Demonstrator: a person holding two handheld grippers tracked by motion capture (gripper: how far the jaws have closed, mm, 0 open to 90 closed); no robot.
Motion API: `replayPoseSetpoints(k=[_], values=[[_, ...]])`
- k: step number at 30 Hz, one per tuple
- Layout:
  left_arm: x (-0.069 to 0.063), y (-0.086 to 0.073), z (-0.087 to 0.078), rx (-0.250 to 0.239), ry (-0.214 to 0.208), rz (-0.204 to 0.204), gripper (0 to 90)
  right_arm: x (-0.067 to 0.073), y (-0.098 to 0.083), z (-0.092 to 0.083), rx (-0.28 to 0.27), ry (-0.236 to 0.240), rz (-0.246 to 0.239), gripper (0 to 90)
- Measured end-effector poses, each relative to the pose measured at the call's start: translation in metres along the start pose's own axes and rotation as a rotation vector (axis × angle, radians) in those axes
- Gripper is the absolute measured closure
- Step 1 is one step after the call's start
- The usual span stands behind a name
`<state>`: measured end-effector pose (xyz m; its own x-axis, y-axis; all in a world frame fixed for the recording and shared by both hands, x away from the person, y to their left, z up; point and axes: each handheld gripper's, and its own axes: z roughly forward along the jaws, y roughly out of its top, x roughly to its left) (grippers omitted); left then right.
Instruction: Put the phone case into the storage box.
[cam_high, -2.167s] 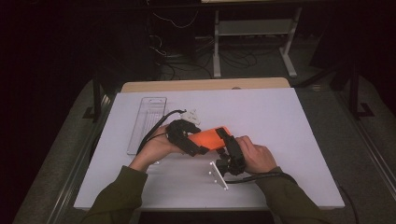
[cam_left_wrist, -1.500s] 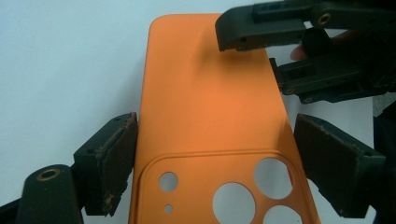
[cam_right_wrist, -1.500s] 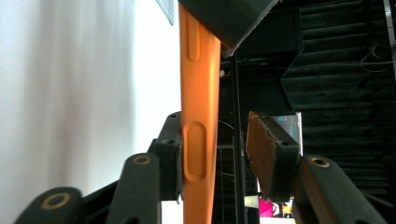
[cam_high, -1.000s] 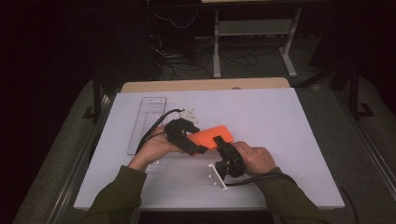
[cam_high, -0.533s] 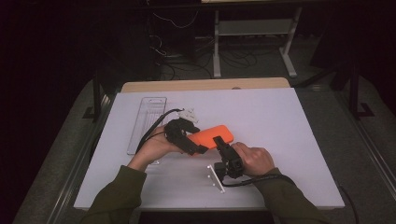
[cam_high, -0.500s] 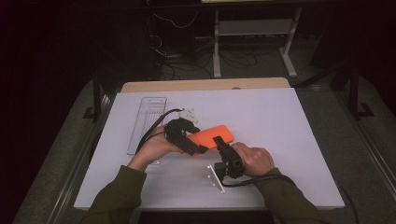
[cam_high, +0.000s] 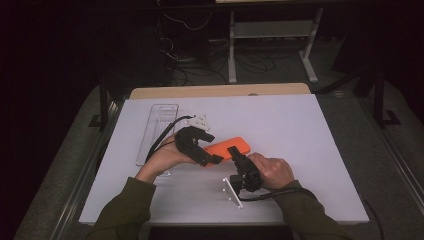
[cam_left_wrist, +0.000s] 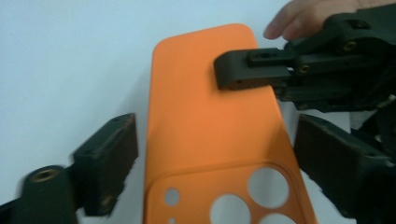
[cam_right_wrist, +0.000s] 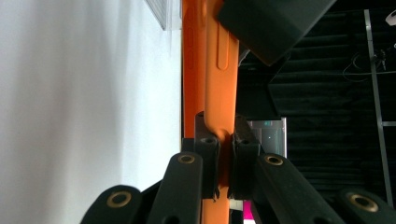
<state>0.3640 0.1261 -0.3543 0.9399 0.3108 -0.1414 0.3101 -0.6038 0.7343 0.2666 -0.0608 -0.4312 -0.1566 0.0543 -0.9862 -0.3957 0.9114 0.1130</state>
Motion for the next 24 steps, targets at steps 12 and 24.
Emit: replayPoseSetpoints(k=[12, 24], values=[[0.003, -0.001, -0.010, -0.043, 0.001, -0.024, 0.0, 0.002, -0.001, 0.001, 0.003, 0.020, 0.008, 82.4], [0.007, -0.004, -0.015, -0.037, 0.010, -0.012, 0.0, 0.001, -0.009, 0.004, 0.031, 0.046, 0.034, 82.1]])
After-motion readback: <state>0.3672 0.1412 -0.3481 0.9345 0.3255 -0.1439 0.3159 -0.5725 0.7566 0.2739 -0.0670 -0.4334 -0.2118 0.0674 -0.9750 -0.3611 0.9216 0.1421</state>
